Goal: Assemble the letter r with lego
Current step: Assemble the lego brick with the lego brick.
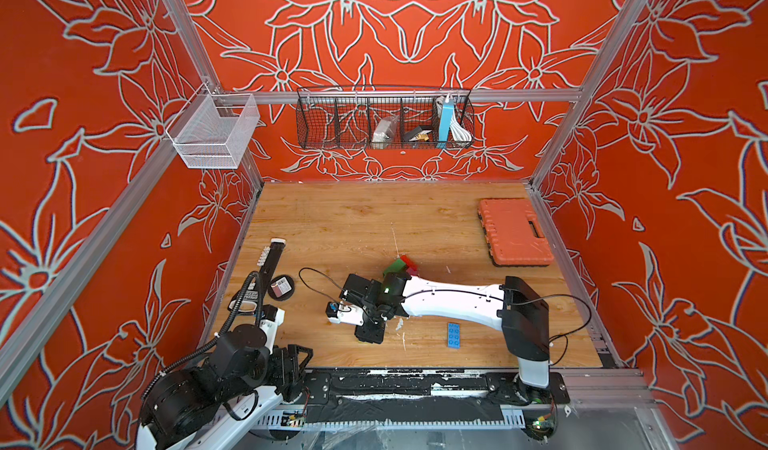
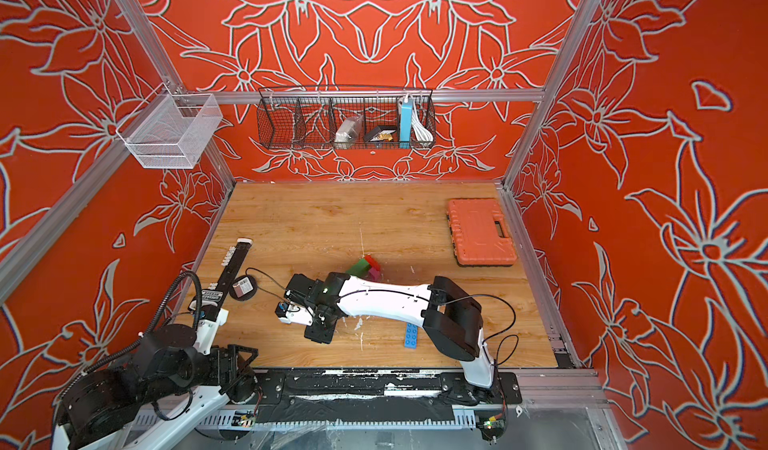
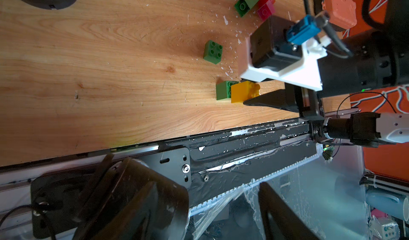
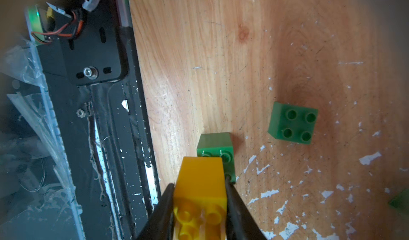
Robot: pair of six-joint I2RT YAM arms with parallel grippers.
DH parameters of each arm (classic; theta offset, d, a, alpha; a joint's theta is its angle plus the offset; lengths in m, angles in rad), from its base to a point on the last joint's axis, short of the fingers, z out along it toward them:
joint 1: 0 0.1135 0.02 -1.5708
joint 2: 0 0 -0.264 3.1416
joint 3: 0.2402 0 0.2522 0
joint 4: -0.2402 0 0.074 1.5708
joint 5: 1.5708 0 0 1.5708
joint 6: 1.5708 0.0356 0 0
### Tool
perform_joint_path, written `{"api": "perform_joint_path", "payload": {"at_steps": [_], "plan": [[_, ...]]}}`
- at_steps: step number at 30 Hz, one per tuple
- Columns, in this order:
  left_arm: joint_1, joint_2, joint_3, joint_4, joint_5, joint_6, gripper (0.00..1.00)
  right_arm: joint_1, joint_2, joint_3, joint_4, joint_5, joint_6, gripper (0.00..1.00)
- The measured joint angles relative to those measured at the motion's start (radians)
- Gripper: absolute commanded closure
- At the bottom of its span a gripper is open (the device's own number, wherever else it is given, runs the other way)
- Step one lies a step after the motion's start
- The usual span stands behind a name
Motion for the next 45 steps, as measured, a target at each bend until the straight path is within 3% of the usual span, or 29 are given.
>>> {"api": "perform_joint_path", "payload": {"at_steps": [15,45], "plan": [[0.000,-0.009,-0.001,0.000,0.011,0.013,0.28,0.008,0.036,0.095,-0.072,0.051,-0.034,1.00],[-0.001,-0.016,-0.002,0.000,0.014,0.021,0.29,0.024,0.057,0.109,-0.110,0.069,-0.128,1.00]]}}
